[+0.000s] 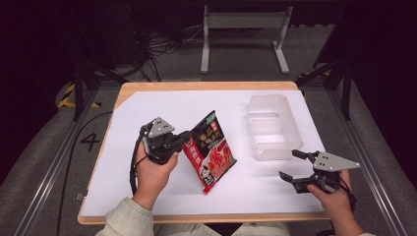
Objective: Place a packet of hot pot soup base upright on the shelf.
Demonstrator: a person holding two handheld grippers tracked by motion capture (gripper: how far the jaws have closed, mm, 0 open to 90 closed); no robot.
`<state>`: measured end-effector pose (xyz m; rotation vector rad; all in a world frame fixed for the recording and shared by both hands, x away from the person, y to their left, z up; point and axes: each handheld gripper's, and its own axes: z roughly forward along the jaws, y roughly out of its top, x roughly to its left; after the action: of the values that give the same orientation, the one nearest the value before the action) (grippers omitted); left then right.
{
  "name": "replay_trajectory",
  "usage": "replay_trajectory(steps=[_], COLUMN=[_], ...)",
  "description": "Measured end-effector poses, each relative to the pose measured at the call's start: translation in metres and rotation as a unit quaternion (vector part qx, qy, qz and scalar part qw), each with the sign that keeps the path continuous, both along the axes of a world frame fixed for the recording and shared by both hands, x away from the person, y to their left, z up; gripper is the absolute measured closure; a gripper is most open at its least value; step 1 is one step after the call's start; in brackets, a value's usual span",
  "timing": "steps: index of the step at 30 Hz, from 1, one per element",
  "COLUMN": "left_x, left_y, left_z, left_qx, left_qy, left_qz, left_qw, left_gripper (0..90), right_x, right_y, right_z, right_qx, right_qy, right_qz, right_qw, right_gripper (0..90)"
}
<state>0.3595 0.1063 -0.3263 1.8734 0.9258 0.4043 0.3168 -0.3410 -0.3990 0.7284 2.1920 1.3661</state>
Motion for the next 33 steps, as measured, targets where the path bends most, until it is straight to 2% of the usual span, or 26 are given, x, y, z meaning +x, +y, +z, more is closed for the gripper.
replay_trajectory(steps=[4,9,12,15,22,26,29,31,33], left_x=[-0.003,-0.004,-0.002,-0.002,-0.006,-0.005,-0.005,-0.005,-0.006], left_y=[0.0,0.003,0.007,0.009,0.012,0.015,0.014,0.013,0.012], left_z=[0.011,0.022,0.03,0.035,0.047,0.051,0.052,0.052,0.052], left_qx=[0.0,-0.004,-0.009,-0.016,-0.03,-0.033,-0.029,-0.023,-0.024], left_qy=[-0.015,-0.031,-0.042,-0.051,-0.069,-0.074,-0.075,-0.076,-0.077], left_qz=[-0.007,-0.021,-0.051,-0.067,-0.086,-0.105,-0.11,-0.114,-0.116], left_qw=[0.9999,0.9993,0.9977,0.9964,0.9934,0.9912,0.9908,0.9903,0.99], left_gripper=[89.0,89.2,89.3,89.5,89.6,89.7,89.7,89.8,89.9], right_x=[0.001,0.002,0.005,0.008,0.015,0.021,0.025,0.027,0.031], right_y=[0.006,0.018,0.024,0.031,0.046,0.056,0.065,0.073,0.08], right_z=[0.005,0.014,0.018,0.023,0.034,0.042,0.045,0.047,0.049], right_qx=[0.007,0.021,0.024,0.029,0.036,0.041,0.044,0.03,0.025], right_qy=[-0.008,-0.006,-0.005,-0.006,0.003,0.01,0.003,0.004,0.004], right_qz=[0.01,0.029,0.038,0.047,0.074,0.091,0.116,0.117,0.114], right_qw=[0.9999,0.9993,0.999,0.9985,0.9966,0.995,0.9923,0.9927,0.9931], right_gripper=[13.2,12.6,12.1,11.4,9.4,5.8,4.4,4.7,7.6])
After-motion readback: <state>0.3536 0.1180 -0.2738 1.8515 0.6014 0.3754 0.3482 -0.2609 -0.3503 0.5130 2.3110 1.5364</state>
